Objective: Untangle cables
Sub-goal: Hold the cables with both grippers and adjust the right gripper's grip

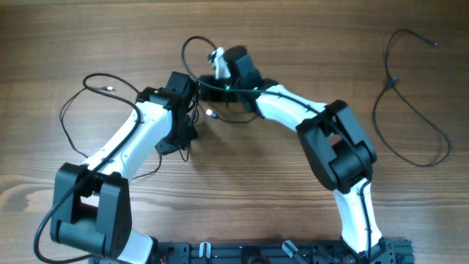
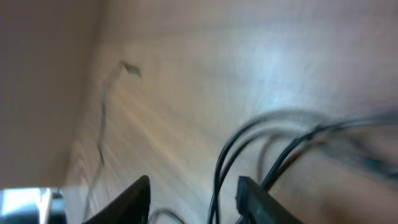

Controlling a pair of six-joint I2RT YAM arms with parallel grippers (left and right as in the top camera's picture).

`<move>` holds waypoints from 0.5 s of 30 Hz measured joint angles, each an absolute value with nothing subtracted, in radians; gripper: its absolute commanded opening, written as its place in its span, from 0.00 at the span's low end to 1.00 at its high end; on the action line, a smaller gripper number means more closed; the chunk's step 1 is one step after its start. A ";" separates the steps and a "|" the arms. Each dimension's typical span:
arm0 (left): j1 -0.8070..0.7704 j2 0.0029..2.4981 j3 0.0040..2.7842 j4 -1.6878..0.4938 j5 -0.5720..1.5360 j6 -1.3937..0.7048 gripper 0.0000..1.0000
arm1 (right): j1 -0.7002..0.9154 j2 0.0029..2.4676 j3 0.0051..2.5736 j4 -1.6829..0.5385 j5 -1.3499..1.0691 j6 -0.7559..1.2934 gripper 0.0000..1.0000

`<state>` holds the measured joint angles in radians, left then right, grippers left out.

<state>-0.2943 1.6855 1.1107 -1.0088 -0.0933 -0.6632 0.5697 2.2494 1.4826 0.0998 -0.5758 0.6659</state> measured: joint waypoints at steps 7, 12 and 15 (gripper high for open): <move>-0.294 1.686 1.110 -1.005 -0.093 -0.663 0.08 | 0.348 2.249 1.486 0.025 -0.717 0.785 0.47; -0.294 1.686 1.110 -0.964 -0.080 -0.662 0.04 | 0.359 2.249 1.483 -0.215 -0.732 0.719 0.41; -0.294 1.686 1.110 -0.963 -0.078 -0.651 0.04 | 0.414 2.249 1.483 -0.223 -0.732 0.682 0.40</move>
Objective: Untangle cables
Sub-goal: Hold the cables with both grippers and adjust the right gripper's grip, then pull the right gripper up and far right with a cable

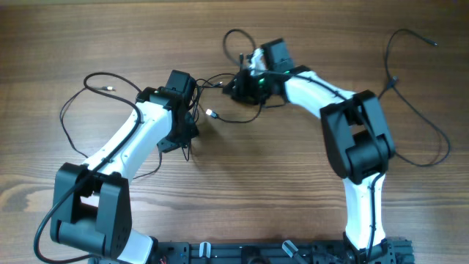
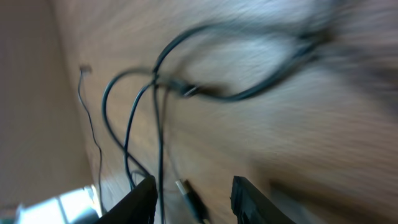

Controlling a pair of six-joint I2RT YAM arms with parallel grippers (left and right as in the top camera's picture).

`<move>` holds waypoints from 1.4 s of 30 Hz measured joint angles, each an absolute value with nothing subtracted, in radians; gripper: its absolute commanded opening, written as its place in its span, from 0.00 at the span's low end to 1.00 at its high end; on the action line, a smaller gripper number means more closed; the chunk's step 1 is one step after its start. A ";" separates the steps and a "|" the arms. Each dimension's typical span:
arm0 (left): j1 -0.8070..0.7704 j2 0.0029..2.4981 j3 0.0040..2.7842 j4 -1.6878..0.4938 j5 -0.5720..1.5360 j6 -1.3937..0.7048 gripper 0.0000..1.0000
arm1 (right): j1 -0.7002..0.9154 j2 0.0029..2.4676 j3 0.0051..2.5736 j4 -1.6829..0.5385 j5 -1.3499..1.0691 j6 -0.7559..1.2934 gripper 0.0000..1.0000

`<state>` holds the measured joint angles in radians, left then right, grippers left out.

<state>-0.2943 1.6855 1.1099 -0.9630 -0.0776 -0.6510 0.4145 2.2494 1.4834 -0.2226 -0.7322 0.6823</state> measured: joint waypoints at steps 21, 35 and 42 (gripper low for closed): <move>-0.294 1.686 1.110 -0.975 -0.077 -0.625 0.04 | 0.628 2.250 1.483 -0.156 -0.521 0.775 0.29; -0.294 1.686 1.110 -0.975 -0.078 -0.625 0.04 | 0.656 2.250 1.483 -0.179 -0.601 0.727 0.33; -0.294 1.686 1.110 -0.973 -0.086 -0.625 0.04 | 0.660 2.250 1.483 -0.142 -0.583 0.706 0.34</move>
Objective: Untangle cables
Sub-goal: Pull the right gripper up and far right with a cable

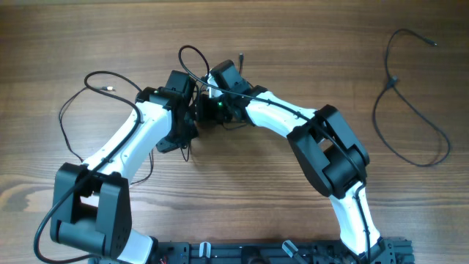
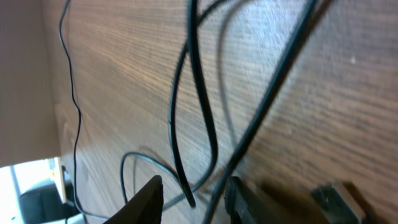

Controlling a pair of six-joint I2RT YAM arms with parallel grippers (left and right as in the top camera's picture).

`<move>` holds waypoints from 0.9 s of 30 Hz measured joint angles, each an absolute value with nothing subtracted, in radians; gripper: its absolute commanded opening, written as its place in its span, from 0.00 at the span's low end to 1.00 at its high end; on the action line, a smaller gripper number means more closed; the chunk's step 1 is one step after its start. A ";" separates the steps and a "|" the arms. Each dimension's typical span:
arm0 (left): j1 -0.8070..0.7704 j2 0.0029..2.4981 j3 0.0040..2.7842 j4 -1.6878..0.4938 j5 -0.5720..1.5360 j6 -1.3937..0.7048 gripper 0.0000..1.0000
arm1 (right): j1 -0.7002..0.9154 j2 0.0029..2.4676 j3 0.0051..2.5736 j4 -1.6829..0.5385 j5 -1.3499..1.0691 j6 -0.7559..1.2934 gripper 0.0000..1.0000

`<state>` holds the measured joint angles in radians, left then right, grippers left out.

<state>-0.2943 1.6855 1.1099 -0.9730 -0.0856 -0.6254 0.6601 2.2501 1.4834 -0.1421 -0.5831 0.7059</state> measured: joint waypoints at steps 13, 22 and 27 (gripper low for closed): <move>-0.292 1.686 1.110 -0.984 -0.086 -0.625 0.04 | 0.717 2.283 1.484 -0.075 -0.457 0.703 0.04; -0.121 1.686 1.110 -1.017 -0.078 -0.622 0.04 | 0.510 2.185 1.481 -0.166 -0.648 0.649 0.04; -0.030 1.671 1.110 -1.013 -0.030 -0.621 0.04 | 0.401 1.979 1.481 -0.259 -0.671 0.571 0.04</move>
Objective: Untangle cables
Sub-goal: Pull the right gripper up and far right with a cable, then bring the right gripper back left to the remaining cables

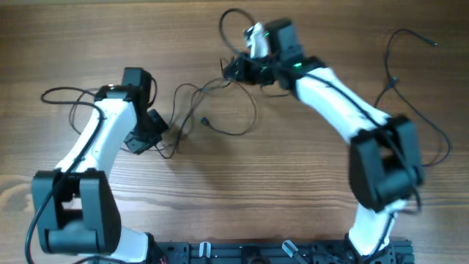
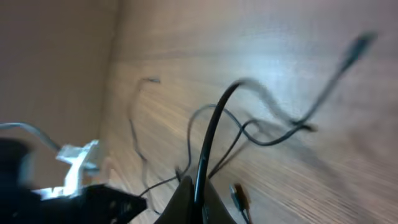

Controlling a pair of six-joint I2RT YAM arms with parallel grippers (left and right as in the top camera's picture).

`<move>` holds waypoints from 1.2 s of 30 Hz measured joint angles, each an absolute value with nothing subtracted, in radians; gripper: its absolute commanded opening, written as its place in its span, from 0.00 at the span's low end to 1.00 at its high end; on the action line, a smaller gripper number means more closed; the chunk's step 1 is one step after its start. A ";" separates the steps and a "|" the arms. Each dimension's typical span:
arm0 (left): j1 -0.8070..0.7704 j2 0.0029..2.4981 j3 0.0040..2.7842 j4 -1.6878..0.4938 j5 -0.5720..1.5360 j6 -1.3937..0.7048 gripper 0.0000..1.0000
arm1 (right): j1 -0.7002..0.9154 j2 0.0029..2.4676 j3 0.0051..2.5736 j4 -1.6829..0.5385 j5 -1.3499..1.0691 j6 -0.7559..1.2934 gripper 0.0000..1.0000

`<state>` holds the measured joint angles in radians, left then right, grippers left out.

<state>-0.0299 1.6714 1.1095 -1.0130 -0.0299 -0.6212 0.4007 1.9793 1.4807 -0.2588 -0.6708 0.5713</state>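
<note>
Thin black cables (image 1: 220, 110) lie in a loose tangle at mid-table, stretched between my two arms. My right gripper (image 1: 233, 71) is at the tangle's upper right, shut on a black cable (image 2: 214, 124) that rises from between its fingers (image 2: 200, 196); a loop (image 1: 229, 18) curls above it. A small plug (image 1: 207, 122) lies in the tangle, and the right wrist view shows a plug (image 2: 238, 196) beside the jaws. My left gripper (image 1: 146, 136) sits at the tangle's left end with strands running into it and seems shut on one. Another loop (image 1: 55, 95) trails left.
A separate long black cable (image 1: 410, 110) lies by itself at the far right of the wooden table (image 1: 242, 198). My left arm (image 2: 93, 199) shows dark at the lower left of the right wrist view. The arm bases stand at the front edge.
My right gripper was open beside the left one; now it is shut on a cable, further right and back. The left gripper has moved left, and the tangle is spread out between them.
My right gripper was open over the tangle by the left gripper, then further right, then back against the left gripper among the strands. The left gripper stayed put throughout. Now both arms are apart and the cables are stretched between them.
</note>
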 measured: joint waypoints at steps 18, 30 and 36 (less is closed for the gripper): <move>0.004 1.376 1.105 -0.912 -0.026 -0.618 0.04 | 0.117 1.259 1.481 0.113 -0.617 0.458 0.04; 0.004 1.449 1.105 -0.907 -0.033 -0.618 0.04 | 0.070 1.272 1.483 -0.319 -0.606 0.451 0.04; 0.004 1.488 1.104 -0.866 -0.014 -0.618 0.08 | 0.070 1.428 1.480 -0.646 -0.601 0.447 0.04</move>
<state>0.0040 1.4883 1.1042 -0.8658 -0.0143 -0.6182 0.0700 1.4284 1.4803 -0.6456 -0.6010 0.4473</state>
